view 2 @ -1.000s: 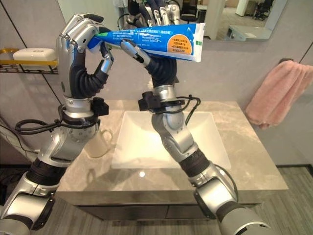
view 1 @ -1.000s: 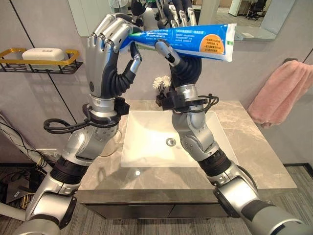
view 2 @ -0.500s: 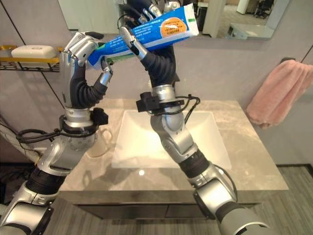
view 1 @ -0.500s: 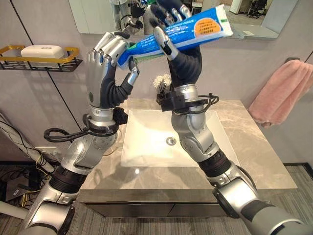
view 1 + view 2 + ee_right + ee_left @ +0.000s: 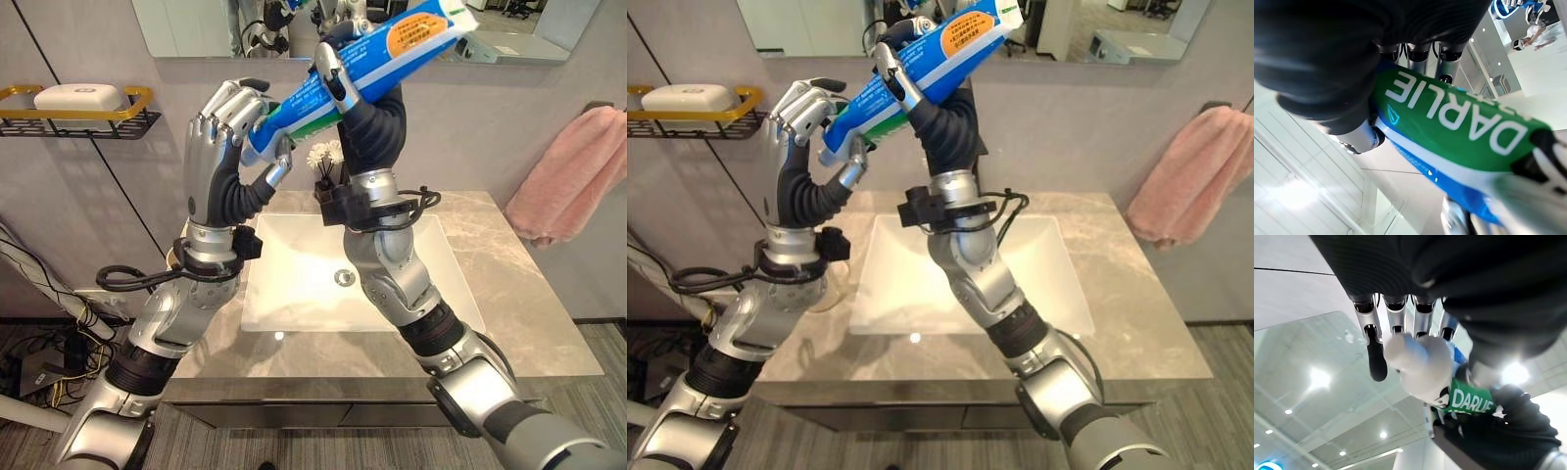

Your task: Put brush and paste in cup on sink, flatten towel.

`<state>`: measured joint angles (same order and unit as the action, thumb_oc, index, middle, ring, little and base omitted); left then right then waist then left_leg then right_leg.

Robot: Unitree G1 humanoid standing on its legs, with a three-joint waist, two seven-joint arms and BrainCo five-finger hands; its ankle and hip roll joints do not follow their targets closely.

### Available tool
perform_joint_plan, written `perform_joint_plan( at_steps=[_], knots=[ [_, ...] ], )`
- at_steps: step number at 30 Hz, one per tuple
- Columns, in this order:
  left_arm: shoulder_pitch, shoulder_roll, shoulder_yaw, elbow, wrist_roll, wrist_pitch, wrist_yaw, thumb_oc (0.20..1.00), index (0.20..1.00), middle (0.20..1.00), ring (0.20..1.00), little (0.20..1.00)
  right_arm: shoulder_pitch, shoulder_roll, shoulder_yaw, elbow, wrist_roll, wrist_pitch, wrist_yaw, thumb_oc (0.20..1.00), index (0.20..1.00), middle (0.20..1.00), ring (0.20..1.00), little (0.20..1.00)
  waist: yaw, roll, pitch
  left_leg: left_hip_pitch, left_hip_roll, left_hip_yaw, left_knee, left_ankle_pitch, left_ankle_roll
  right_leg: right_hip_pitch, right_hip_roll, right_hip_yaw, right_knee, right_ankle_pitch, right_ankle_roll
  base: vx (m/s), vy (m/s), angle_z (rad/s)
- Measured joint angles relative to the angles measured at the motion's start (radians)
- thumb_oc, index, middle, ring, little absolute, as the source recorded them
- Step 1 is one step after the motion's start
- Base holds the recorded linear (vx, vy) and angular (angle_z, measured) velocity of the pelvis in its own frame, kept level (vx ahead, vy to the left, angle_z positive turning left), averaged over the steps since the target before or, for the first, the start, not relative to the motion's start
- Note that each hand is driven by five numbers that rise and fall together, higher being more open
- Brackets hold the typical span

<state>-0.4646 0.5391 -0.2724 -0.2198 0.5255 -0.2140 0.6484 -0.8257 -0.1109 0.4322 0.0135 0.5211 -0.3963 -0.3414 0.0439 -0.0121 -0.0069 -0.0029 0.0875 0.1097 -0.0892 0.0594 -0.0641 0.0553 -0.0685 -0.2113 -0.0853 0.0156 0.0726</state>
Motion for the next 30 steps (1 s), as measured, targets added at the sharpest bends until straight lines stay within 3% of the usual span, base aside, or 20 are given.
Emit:
perform_joint_plan(
  at_steps=[5,12,17,19,23,30],
  knots=[
    [0.09,-0.005,0.046,-0.029,-0.047,0.003,-0.003,1.0,1.0,1.0,1.0,1.0,0.025,-0.019,-0.098,0.0,-0.006,-0.001,-0.05,0.2,0.2,0.2,0.2,0.2,0.019,0.0,0.003,0.001,-0.005,-0.015,0.0,0.0,0.0,0.009,-0.001,-0.017,0.0,-0.006,0.0,-0.01,0.001,0.09],
    [0.25,0.002,0.196,-0.111,-0.054,-0.004,0.001,1.0,1.0,1.0,1.0,1.0,0.037,-0.03,-0.112,0.0,-0.008,-0.001,-0.073,0.2,0.2,0.2,0.2,0.2,0.063,0.0,0.018,-0.002,-0.006,-0.025,0.0,0.0,0.0,0.014,0.0,-0.028,0.0,-0.01,0.002,-0.01,-0.006,0.05],
    [0.506,0.008,0.269,-0.089,-0.134,-0.054,-0.007,1.0,1.0,1.0,1.0,1.0,0.041,-0.108,-0.146,-0.005,-0.028,-0.001,-0.077,0.2,0.2,0.2,0.2,0.2,0.116,-0.013,0.042,-0.018,-0.013,-0.057,0.0,0.002,-0.001,0.014,-0.003,-0.056,0.0,-0.017,0.006,-0.03,-0.003,0.19],
    [0.588,-0.023,0.261,-0.022,-0.3,-0.079,-0.049,1.0,1.0,1.0,1.0,1.0,0.039,-0.128,-0.147,-0.006,-0.041,-0.001,-0.085,0.2,0.2,0.2,0.2,0.2,0.138,-0.017,0.046,-0.031,-0.019,-0.078,0.0,0.004,0.0,0.014,-0.004,-0.079,-0.001,-0.023,0.01,-0.04,-0.01,0.28],
    [0.689,-0.055,0.278,0.168,-0.463,-0.065,-0.108,1.0,1.0,1.0,1.0,1.0,0.039,-0.168,-0.164,-0.006,-0.066,0.003,-0.091,0.2,0.2,0.2,0.2,0.2,0.183,-0.034,0.068,-0.046,-0.026,-0.111,0.001,0.008,-0.001,0.014,-0.006,-0.109,-0.001,-0.03,0.009,-0.01,-0.007,0.27],
    [0.738,-0.124,0.298,0.489,-0.543,0.01,-0.152,1.0,1.0,1.0,1.0,1.0,0.038,-0.219,-0.202,-0.008,-0.07,0.019,-0.074,0.2,0.2,0.2,0.2,0.2,0.254,-0.07,0.096,-0.087,-0.046,-0.181,0.008,0.012,-0.002,0.016,-0.015,-0.161,-0.001,-0.043,0.019,0.0,0.003,0.31]
  ],
)
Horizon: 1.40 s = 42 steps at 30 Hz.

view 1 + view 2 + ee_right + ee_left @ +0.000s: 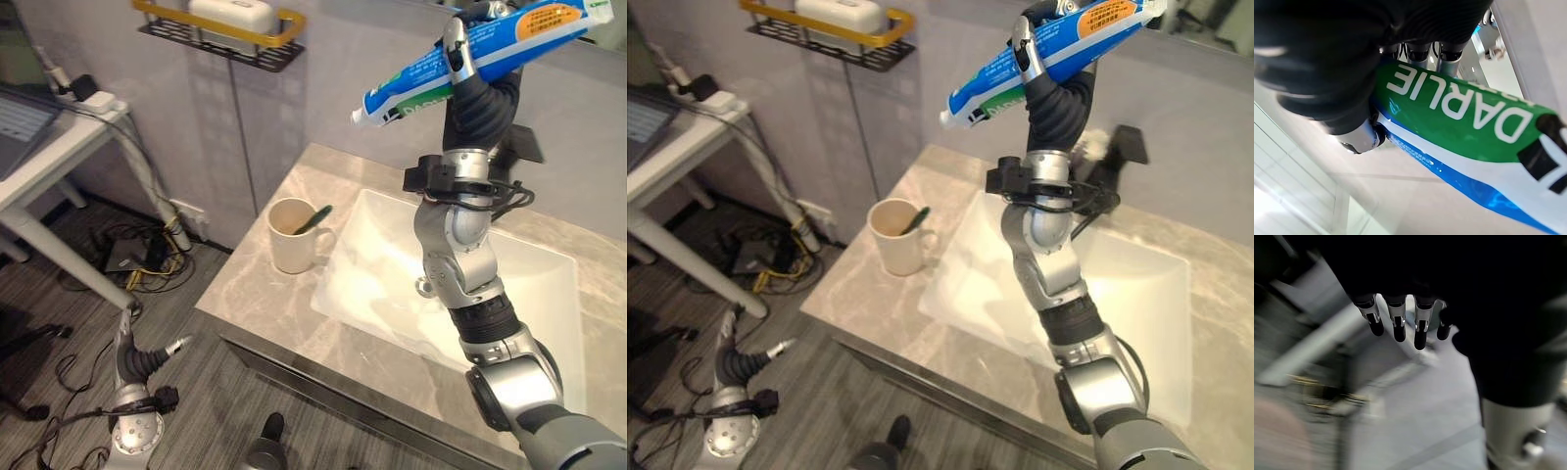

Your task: Put brush and paste in cup on sink, flatten towel.

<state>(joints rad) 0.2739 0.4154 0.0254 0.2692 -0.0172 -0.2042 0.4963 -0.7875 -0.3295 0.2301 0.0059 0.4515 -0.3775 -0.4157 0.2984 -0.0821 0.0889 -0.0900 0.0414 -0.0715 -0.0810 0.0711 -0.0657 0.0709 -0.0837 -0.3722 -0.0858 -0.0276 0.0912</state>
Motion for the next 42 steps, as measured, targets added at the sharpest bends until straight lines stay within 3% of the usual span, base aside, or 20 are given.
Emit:
perform_joint_plan(
  at_steps=[3,10,16,42],
  knots=[
    [-0.026,-0.011,0.001,0.163,-0.009,0.018,-0.008,1.0,1.0,1.0,1.0,1.0,-0.001,-0.032,0.02,0.0,-0.025,0.016,0.016,0.2,0.2,0.2,0.2,0.2,0.02,-0.012,0.007,-0.003,-0.008,-0.005,0.0,0.0,0.0,0.0,-0.006,0.0,0.0,-0.001,0.002,0.0,0.02,0.11],
    [-0.107,-0.056,-0.069,0.562,-0.014,0.073,-0.066,1.0,1.0,1.0,1.0,1.0,-0.003,-0.058,0.098,-0.001,0.022,0.036,0.133,0.2,0.2,0.2,0.2,0.2,0.009,-0.054,0.021,-0.018,-0.01,-0.004,0.006,0.0,0.0,-0.012,-0.008,0.003,0.0,-0.001,0.003,-0.01,0.024,0.01],
    [-0.115,-0.131,-0.128,0.838,-0.012,0.101,-0.133,1.0,1.0,1.0,1.0,1.0,-0.004,-0.111,0.18,-0.007,0.025,0.061,0.189,0.2,0.2,0.2,0.2,0.2,-0.029,-0.072,0.019,-0.018,-0.017,0.004,0.005,0.0,0.0,-0.016,-0.02,0.009,0.0,0.001,0.007,-0.01,0.039,-0.03],
    [-0.129,-0.145,-0.166,0.852,0.03,0.11,-0.166,1.0,1.0,1.0,1.0,1.0,0.009,-0.108,0.236,0.002,-0.036,0.079,0.204,0.2,0.2,0.2,0.2,0.2,-0.036,-0.076,0.015,-0.036,-0.019,0.002,0.012,0.0,0.001,-0.03,-0.019,0.008,0.0,0.005,0.006,-0.01,0.008,0.0]
  ],
)
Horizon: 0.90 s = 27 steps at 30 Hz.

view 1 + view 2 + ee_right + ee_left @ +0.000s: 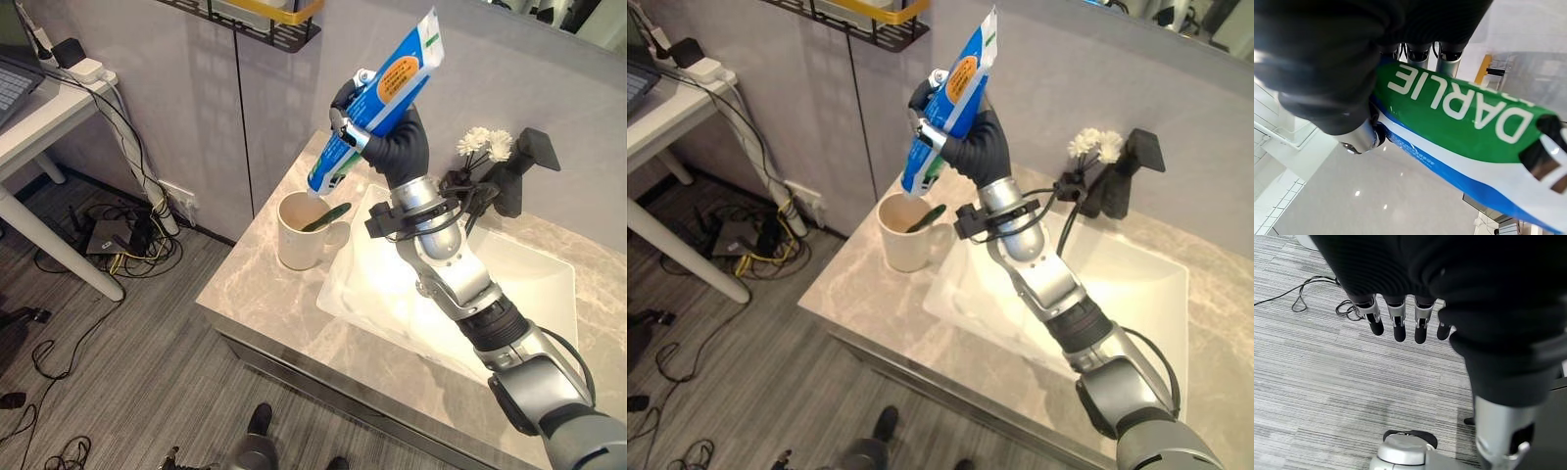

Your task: Put brush and paste in cup on sink, flatten towel.

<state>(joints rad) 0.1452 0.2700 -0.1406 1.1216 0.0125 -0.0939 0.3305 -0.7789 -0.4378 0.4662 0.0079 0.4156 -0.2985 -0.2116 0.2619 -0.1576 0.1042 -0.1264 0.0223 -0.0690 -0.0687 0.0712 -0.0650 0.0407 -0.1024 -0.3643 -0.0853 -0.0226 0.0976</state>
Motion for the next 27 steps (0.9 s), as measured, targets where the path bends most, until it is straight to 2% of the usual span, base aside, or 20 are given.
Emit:
perform_joint_plan(
  at_steps=[14,19,27],
  knots=[
    [0.001,0.0,0.0,0.006,0.006,0.0,0.0,1.0,1.0,1.0,1.0,1.0,0.044,0.003,0.021,0.022,0.0,0.003,-0.001,0.2,0.2,0.2,0.2,0.2,0.0,-0.004,-0.003,-0.003,0.0,-0.003,0.0,0.0,0.0,-0.001,0.001,-0.002,0.0,0.0,0.0,0.0,0.0,0.0],
    [0.0,0.001,0.0,0.005,0.006,0.0,0.0,1.0,1.0,1.0,1.0,1.0,0.048,0.015,0.029,0.046,-0.004,0.028,0.002,0.2,0.2,0.2,0.2,0.2,0.0,-0.008,-0.004,-0.01,0.0,-0.003,0.001,0.0,0.0,-0.007,0.001,-0.004,0.0,0.0,0.0,0.0,0.0,0.0],
    [-0.004,0.002,-0.001,0.006,0.006,-0.001,0.0,1.0,1.0,1.0,1.0,1.0,0.049,0.023,0.063,0.052,-0.038,0.037,0.002,0.2,0.2,0.2,0.2,0.2,0.0,-0.028,0.005,-0.015,0.0,-0.005,0.002,0.0,0.0,-0.01,0.001,-0.006,0.0,0.0,0.0,0.0,0.0,0.0]
  ],
)
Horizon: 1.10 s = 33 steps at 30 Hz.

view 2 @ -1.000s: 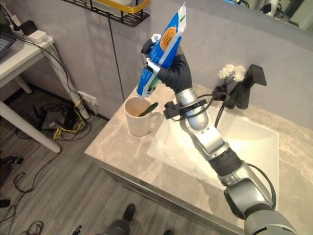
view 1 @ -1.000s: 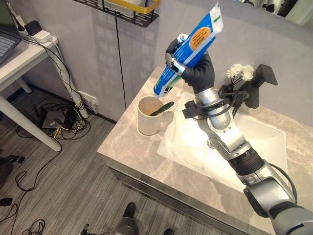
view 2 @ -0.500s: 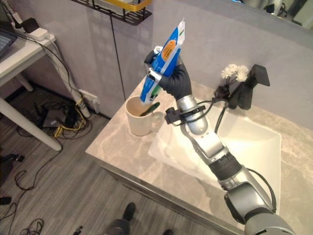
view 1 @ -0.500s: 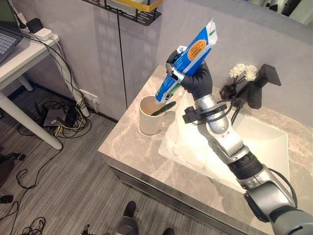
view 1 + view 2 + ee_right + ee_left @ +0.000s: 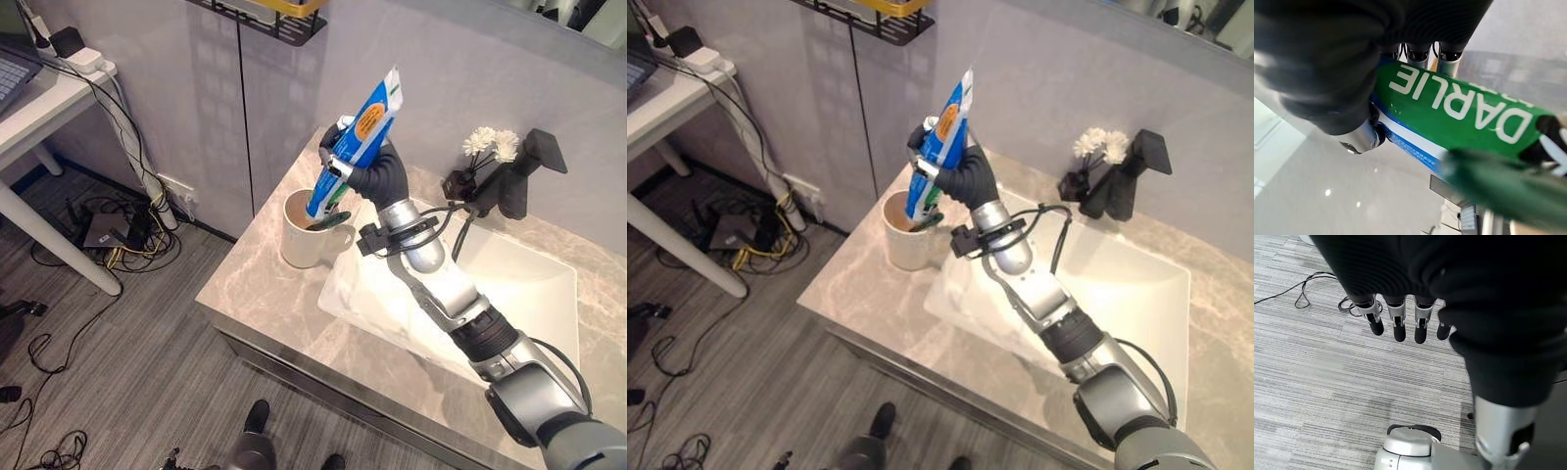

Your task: Put brush and paste in cup on sink, flatten towel.

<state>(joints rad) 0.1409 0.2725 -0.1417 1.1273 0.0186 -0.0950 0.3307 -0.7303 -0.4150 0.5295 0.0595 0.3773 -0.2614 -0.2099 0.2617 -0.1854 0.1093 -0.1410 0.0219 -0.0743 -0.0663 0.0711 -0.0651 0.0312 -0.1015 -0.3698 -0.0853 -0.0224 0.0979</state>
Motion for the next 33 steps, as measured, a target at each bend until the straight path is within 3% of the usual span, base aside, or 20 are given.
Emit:
perform_joint_plan(
  at_steps=[5,6,7,8,9,25,33],
  knots=[
    [-0.009,0.003,0.0,0.0,0.0,-0.002,0.0,1.0,1.0,1.0,1.0,1.0,0.0,0.005,0.002,0.0,-0.014,0.001,0.0,0.2,0.2,0.2,0.2,0.2,0.0,-0.015,0.005,-0.01,-0.001,-0.001,0.0,0.0,0.0,-0.008,-0.001,-0.001,0.0,0.0,0.0,0.0,0.0,0.0],
    [-0.013,0.003,0.0,0.0,0.0,-0.004,0.001,1.0,1.0,1.0,1.0,1.0,0.0,0.005,0.002,0.0,-0.022,0.001,0.0,0.442,0.442,0.442,0.442,0.442,0.0,-0.016,0.005,-0.016,-0.001,-0.002,0.002,0.0,0.0,-0.013,-0.001,-0.002,0.0,0.0,0.0,0.0,0.0,0.0],
    [-0.016,0.003,0.0,0.0,0.0,-0.005,0.001,1.0,1.0,1.0,1.0,1.0,0.0,0.005,0.003,0.001,-0.03,0.002,0.0,0.793,0.793,0.793,0.793,0.793,0.0,-0.016,0.006,-0.022,-0.002,-0.003,0.007,0.0,0.0,-0.017,-0.001,-0.002,0.0,0.001,0.0,0.0,0.0,0.0],
    [-0.017,0.003,0.0,0.0,0.0,-0.005,0.001,1.0,1.0,1.0,1.0,1.0,0.0,0.005,0.003,0.004,-0.032,0.002,0.0,0.928,0.928,0.928,0.928,0.928,0.0,-0.016,0.006,-0.026,-0.003,-0.003,0.011,0.0,0.0,-0.019,-0.002,-0.003,0.0,0.001,0.001,0.0,0.0,0.0],
    [-0.018,0.003,0.0,0.001,0.0,-0.005,0.001,1.0,1.0,1.0,1.0,1.0,0.0,0.005,0.002,0.005,-0.034,0.002,-0.001,1.0,1.0,1.0,1.0,1.0,0.0,-0.016,0.006,-0.026,-0.003,-0.003,0.011,0.0,0.0,-0.019,-0.002,-0.003,0.0,0.001,0.001,0.0,0.0,0.0],
    [-0.033,0.001,-0.001,0.005,-0.001,-0.006,0.004,1.0,1.0,1.0,1.0,1.0,-0.033,0.006,0.001,0.007,-0.085,0.003,-0.031,1.0,1.0,1.0,1.0,1.0,-0.003,-0.007,0.018,-0.033,-0.004,0.001,0.014,0.0,0.0,-0.028,-0.004,0.002,0.0,0.006,0.001,0.0,0.0,0.0],
    [-0.062,-0.002,-0.001,0.022,-0.001,-0.005,0.014,1.0,1.0,1.0,1.0,1.0,-0.038,0.013,-0.046,-0.007,-0.223,0.003,-0.1,1.0,1.0,1.0,1.0,1.0,-0.005,0.014,0.039,0.023,-0.003,0.022,0.009,-0.004,0.005,0.016,-0.008,0.021,0.0,0.007,0.0,0.03,0.001,-0.06]
  ],
)
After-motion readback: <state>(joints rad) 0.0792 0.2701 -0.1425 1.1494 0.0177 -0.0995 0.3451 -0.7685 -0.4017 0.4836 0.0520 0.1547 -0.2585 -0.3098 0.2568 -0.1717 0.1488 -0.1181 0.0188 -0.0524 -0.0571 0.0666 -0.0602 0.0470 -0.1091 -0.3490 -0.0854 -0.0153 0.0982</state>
